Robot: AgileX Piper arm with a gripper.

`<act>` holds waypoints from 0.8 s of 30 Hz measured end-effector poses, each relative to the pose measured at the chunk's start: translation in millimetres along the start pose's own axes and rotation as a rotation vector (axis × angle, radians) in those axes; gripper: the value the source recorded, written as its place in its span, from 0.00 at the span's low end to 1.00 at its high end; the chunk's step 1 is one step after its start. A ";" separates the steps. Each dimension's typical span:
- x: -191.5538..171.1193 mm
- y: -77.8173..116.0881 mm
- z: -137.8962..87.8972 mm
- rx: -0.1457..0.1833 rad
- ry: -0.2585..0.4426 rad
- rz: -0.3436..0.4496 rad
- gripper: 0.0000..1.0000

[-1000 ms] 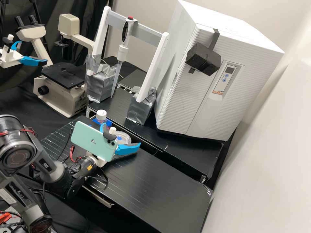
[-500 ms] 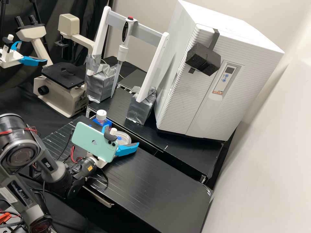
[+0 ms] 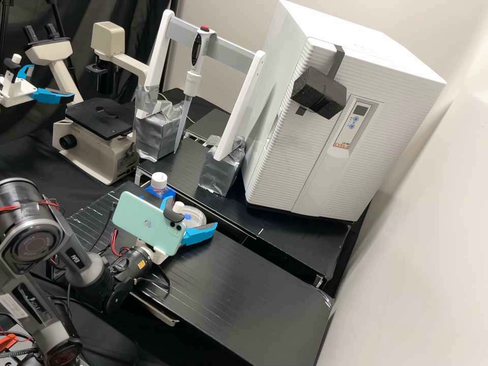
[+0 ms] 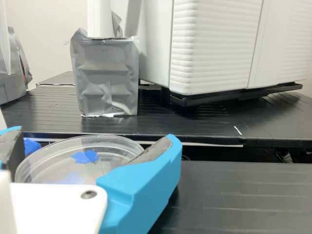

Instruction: Open the lid

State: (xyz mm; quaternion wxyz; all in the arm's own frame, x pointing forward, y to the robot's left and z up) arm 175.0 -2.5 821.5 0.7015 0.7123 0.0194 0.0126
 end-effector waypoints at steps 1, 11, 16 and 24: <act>-0.1 0.0 -0.4 0.004 0.003 -0.001 0.00; -8.1 10.2 -11.5 0.007 0.070 0.036 0.00; -11.3 14.5 -12.3 0.025 0.078 0.049 0.00; -15.5 26.6 -3.8 0.069 0.033 0.102 0.00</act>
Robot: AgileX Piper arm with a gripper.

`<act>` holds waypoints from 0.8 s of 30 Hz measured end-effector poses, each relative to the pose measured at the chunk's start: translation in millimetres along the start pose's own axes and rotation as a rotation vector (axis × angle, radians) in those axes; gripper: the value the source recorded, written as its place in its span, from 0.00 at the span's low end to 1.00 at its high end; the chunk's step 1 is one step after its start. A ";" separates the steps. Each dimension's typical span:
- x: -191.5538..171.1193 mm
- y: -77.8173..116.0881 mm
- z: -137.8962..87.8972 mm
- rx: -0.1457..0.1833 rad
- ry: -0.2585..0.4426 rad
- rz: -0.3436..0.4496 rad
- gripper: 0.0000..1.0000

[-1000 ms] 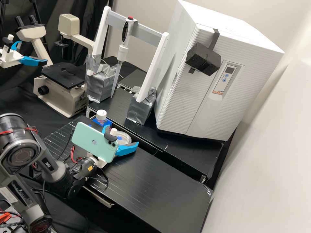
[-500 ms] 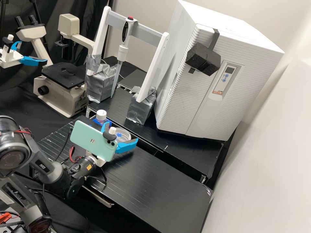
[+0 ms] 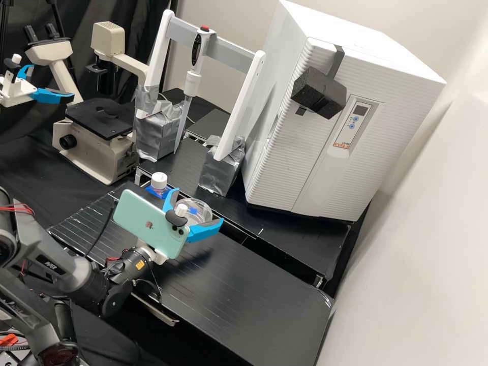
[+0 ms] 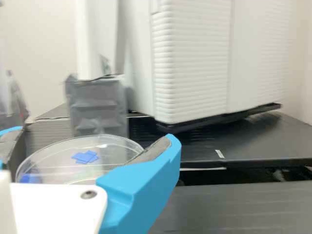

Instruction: Open the lid

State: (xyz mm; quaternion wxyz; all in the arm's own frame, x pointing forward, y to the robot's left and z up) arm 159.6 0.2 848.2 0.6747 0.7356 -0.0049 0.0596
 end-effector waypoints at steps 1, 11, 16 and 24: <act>0.3 2.7 1.0 -0.005 -0.005 0.011 0.00; 5.8 22.9 27.6 0.008 -0.128 0.074 0.00; 10.4 23.6 41.7 0.018 -0.182 0.067 0.00; 14.3 27.5 51.7 -0.034 -0.228 0.094 0.00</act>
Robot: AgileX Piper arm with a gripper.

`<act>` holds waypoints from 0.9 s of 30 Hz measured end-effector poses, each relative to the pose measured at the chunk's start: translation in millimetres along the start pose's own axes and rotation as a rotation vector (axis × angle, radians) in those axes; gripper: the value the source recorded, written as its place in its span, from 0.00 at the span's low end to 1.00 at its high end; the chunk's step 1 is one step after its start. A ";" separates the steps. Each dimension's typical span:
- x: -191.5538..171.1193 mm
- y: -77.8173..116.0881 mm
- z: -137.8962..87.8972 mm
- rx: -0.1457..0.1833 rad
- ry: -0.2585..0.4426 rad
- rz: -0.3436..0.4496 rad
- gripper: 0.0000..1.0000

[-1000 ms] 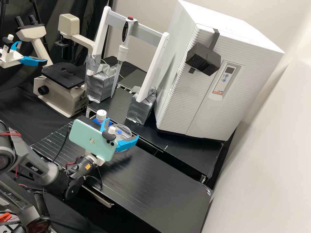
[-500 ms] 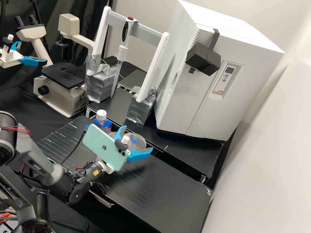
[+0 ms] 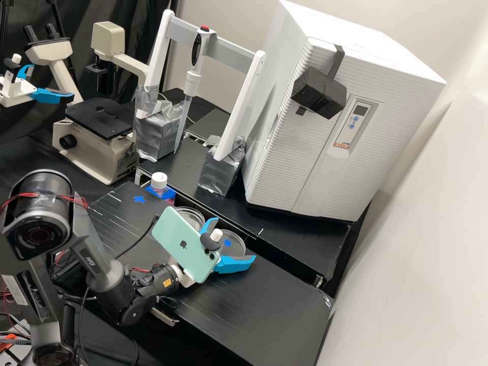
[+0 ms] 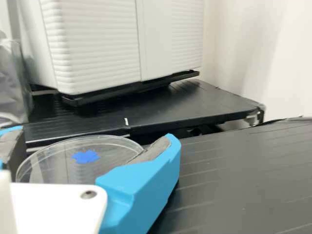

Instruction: Open the lid

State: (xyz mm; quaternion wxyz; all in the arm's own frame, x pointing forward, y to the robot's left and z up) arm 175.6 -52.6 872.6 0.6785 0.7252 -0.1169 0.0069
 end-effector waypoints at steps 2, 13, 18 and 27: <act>0.1 0.6 0.8 -0.009 -0.007 0.008 0.00; 2.6 0.5 4.5 -0.045 -0.036 0.035 0.00; 4.7 -1.9 5.7 -0.050 -0.035 0.037 1.00; 5.6 -3.8 5.6 -0.064 -0.033 0.029 1.00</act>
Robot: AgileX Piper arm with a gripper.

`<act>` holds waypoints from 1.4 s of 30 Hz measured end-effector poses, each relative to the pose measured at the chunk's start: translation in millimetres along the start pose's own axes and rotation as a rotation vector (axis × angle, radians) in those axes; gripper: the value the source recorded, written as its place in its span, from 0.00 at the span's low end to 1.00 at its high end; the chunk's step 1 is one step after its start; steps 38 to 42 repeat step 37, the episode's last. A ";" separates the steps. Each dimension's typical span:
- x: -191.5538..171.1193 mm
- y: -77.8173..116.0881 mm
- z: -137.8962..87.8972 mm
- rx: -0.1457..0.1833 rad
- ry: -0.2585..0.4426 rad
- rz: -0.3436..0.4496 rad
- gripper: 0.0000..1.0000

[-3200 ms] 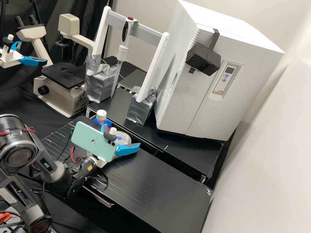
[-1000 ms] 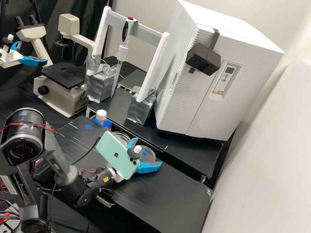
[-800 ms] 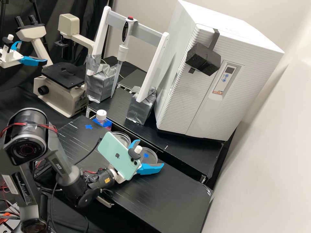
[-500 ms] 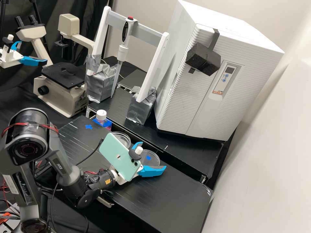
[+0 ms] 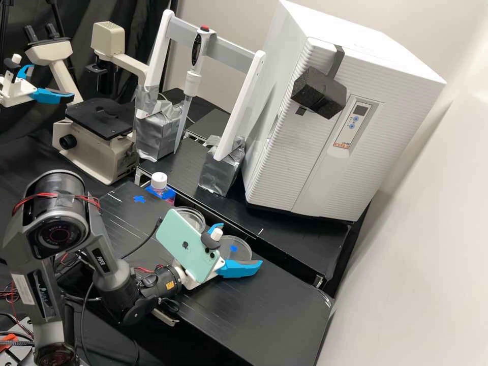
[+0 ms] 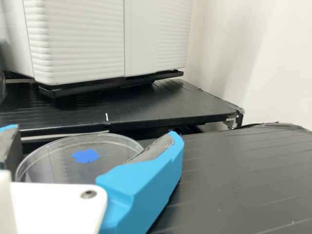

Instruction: Open the lid

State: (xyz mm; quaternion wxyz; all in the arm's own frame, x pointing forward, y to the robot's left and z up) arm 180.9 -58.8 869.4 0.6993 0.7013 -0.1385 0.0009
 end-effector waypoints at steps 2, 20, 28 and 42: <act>0.1 -0.2 -0.4 0.000 0.003 0.000 1.00; -12.8 23.0 -28.1 0.053 0.106 0.139 1.00; -24.8 6.9 -63.5 0.122 0.284 0.071 1.00; -49.8 -18.5 -93.9 0.187 0.468 -0.053 1.00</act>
